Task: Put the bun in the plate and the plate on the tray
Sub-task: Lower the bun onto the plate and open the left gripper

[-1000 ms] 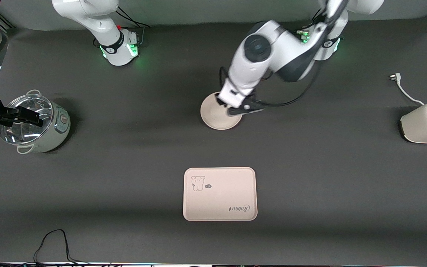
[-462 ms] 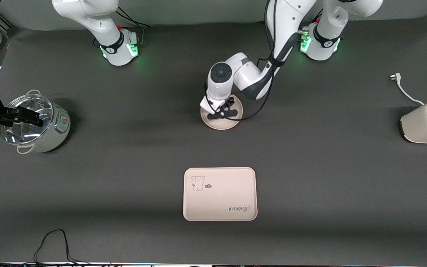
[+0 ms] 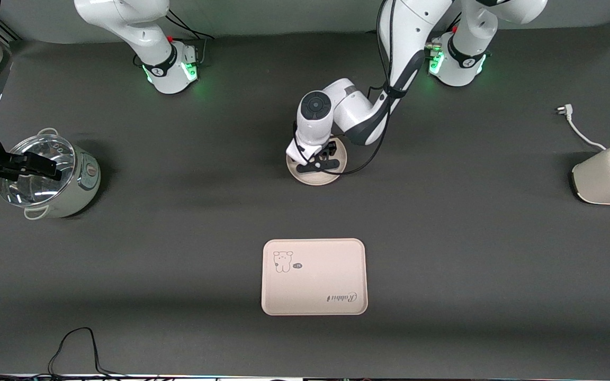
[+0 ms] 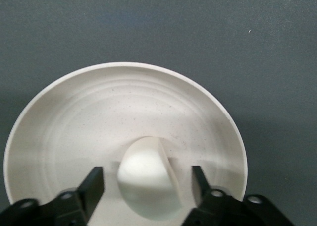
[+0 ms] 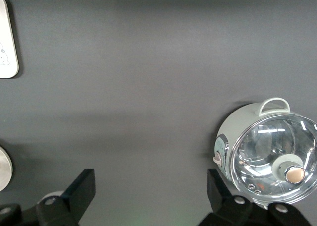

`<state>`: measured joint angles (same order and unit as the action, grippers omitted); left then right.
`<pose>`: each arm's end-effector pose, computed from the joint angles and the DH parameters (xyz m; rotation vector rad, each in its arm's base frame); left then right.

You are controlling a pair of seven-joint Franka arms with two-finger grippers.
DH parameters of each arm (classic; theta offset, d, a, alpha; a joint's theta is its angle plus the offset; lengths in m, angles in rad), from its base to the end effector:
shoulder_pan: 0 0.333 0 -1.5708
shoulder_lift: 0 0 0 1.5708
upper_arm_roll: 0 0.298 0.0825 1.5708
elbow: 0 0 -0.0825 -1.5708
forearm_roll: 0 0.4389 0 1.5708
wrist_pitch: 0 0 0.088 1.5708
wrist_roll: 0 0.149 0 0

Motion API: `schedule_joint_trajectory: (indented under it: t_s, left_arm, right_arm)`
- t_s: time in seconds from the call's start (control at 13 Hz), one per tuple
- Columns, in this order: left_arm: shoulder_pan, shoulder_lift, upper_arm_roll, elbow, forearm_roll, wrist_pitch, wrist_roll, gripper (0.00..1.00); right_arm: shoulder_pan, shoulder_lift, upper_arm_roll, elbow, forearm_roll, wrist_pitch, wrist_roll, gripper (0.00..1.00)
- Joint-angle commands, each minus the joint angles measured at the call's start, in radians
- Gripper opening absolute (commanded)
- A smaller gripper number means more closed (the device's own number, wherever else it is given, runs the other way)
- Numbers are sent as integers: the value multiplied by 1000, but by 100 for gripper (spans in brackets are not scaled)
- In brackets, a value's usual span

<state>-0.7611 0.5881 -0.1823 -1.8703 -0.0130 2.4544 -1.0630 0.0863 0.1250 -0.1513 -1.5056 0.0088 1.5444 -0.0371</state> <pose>0.3873 -0.5401 0.1038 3.0661 0.2457 -0.1374 0.6357 -0.0358 0.5193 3.1328 -0.0434 -0.1335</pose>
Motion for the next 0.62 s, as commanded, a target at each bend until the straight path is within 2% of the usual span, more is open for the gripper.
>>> schedule_joint_trajectory:
  t_s: [0.0, 0.38, 0.54]
  left_arm:
    - [-7, -16, 6, -1, 15, -6, -22, 100]
    - [20, -45, 10, 11, 15, -37, -15, 100]
    - [78, -112, 7, 32, 11, -142, 26, 100]
  right_arm:
    - [3, -10, -1, -8, -6, -1, 9, 100]
    - [3, -10, -1, -8, -6, -1, 9, 100]
    - [3, -12, -1, -8, -6, -1, 9, 100]
